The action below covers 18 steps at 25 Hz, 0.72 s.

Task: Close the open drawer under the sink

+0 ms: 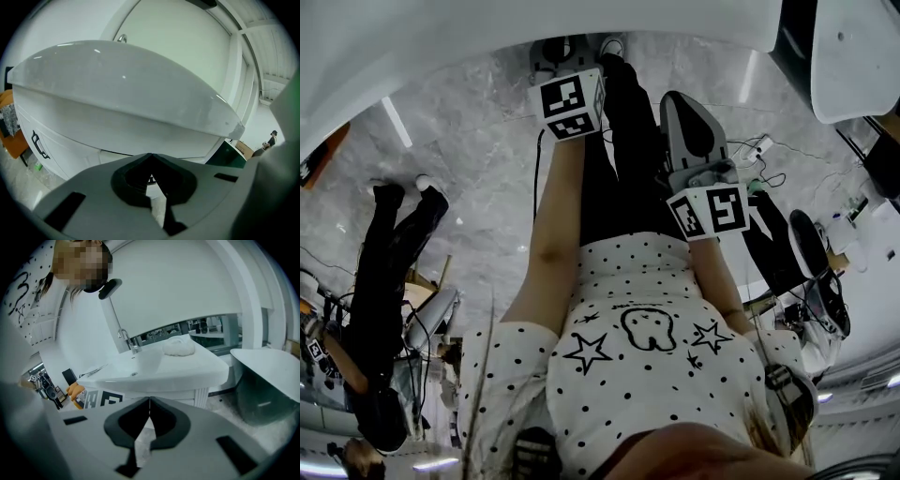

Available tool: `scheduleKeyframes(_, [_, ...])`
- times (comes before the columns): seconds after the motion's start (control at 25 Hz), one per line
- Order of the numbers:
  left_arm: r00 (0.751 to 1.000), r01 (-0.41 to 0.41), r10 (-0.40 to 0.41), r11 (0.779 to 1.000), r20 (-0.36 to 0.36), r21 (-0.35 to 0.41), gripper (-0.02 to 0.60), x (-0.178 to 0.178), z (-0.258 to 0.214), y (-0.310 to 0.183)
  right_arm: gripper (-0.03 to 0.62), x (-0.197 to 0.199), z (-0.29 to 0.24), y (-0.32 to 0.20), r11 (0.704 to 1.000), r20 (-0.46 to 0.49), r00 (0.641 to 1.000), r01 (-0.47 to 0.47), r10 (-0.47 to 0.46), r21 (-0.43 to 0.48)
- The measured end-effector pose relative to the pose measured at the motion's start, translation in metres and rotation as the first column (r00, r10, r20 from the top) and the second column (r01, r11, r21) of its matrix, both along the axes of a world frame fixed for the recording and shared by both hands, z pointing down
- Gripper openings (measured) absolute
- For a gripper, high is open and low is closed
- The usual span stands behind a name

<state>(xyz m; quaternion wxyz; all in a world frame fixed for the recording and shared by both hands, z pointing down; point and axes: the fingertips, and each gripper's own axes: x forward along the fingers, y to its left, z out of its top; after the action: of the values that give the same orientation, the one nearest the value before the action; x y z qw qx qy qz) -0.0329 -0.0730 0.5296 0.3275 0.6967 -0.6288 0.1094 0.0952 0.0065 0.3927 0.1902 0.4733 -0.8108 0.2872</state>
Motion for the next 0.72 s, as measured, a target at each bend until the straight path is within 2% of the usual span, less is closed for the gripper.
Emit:
scheduleKeyframes(0.24, [1.0,-0.028,0.028,0.999,-0.007,-0.016,0.005,-0.041,-0.026,-0.002,0.015,-0.047,-0.015,-0.017,1.0,-0.027,1.0,0.009,-0.008,0.027])
scheduleKeyframes(0.32, [0.999,-0.049,0.049,0.999,-0.019,-0.022,0.005,-0.038,-0.037,0.005,0.015,-0.051,-0.017,-0.017,0.999,-0.039,0.999,0.014,-0.013,0.03])
scheduleKeyframes(0.56, [0.996,-0.088,0.089,0.996,-0.021,0.014,0.005,-0.002,-0.064,0.035,0.015,-0.025,-0.02,0.007,0.998,-0.048,0.998,0.04,-0.038,0.042])
scheduleKeyframes(0.72, [0.996,-0.085,0.086,0.995,-0.017,0.049,0.005,-0.011,-0.08,0.031,0.015,-0.035,-0.028,0.001,0.996,-0.037,0.998,0.053,-0.05,0.072])
